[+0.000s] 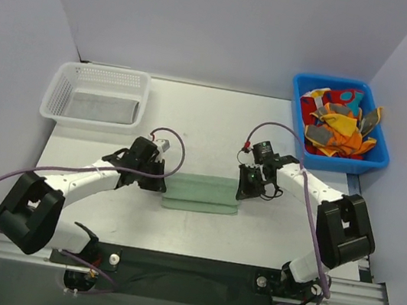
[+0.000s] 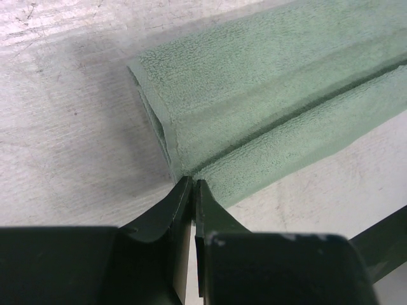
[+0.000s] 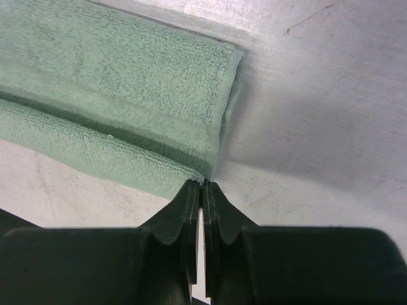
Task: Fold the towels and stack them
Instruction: Fold the towel
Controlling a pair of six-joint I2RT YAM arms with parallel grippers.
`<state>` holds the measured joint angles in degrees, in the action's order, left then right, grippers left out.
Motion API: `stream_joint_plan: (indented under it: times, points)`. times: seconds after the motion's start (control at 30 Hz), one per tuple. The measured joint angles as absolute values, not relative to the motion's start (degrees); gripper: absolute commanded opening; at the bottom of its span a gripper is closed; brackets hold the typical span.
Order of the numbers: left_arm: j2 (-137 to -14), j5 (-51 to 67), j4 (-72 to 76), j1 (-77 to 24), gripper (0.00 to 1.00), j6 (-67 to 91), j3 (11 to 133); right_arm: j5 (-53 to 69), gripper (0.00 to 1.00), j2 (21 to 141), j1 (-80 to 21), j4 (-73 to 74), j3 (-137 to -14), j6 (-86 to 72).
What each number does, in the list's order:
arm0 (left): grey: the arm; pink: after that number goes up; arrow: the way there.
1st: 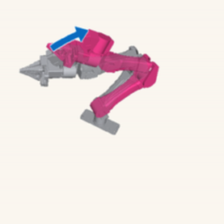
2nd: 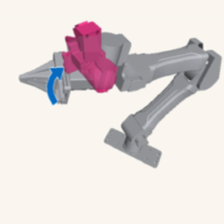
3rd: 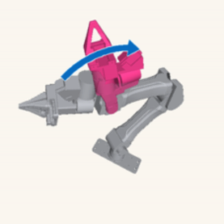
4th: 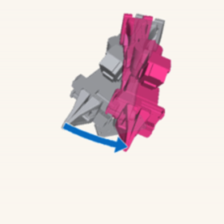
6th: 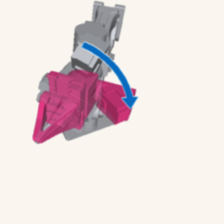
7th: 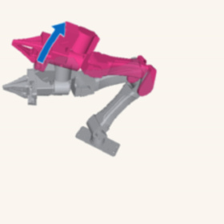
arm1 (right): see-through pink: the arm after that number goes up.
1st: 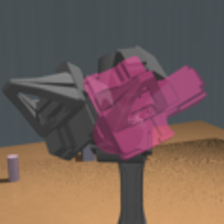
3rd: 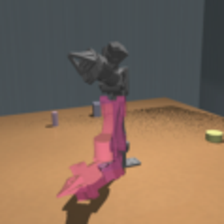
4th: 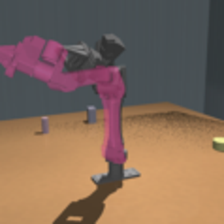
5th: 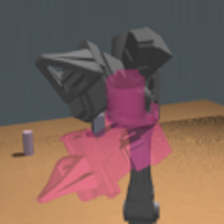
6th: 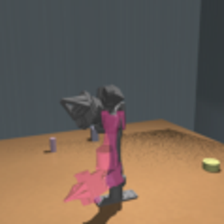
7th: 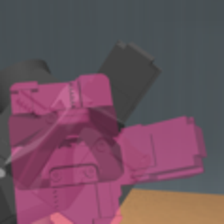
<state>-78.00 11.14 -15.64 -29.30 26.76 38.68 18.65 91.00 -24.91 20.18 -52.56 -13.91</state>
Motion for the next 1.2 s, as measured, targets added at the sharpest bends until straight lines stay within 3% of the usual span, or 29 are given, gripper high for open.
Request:
stream_joint_plan:
  times: [0.37, 0.6, 0.7, 0.73, 0.9, 0.97, 1.07, 1.2]
  points:
    - [-70.87, 11.07, -17.67, -29.32, 0.02, 27.42, 38.68, 18.68, 0.0, 85.67, -24.91, 21.37, -52.53, -14.81]
    - [-73.17, 12.23, -16.88, -30.13, 0.08, 28.97, 35.77, 19.0, 0.03, 86.54, -25.17, 21.26, -50.83, -15.35]
    - [-76.4, 12.86, -16.69, -30.33, 0.22, 29.71, 34.94, 19.46, 0.19, 88.92, -25.61, 20.84, -50.35, -15.68]
    - [-77.06, 12.82, -16.82, -30.39, 0.38, 29.76, 34.7, 19.22, 0.22, 89.56, -25.8, 20.86, -50.11, -15.55]
    - [-74.5, 12.43, -17.96, -30.57, 0.7, 30.81, 34.35, 18.76, 0.39, 88.75, -26.39, 22.35, -49.43, -15.25]
    - [-70.48, 11.97, -19.62, -30.68, 0.72, 31.22, 34.37, 18.46, 0.45, 86.48, -27.07, 23.51, -49.5, -15.14]
    - [-63.51, 11.03, -21.78, -30.74, 0.72, 31.73, 34.85, 18.11, 0.45, 80.82, -27.9, 25.21, -50.0, -15.09]
    - [-58.41, 10.22, -22.72, -31.4, 0.63, 33.52, 37.43, 18.0, 0.43, 75.5, -29.04, 25.52, -52.71, -16.1]
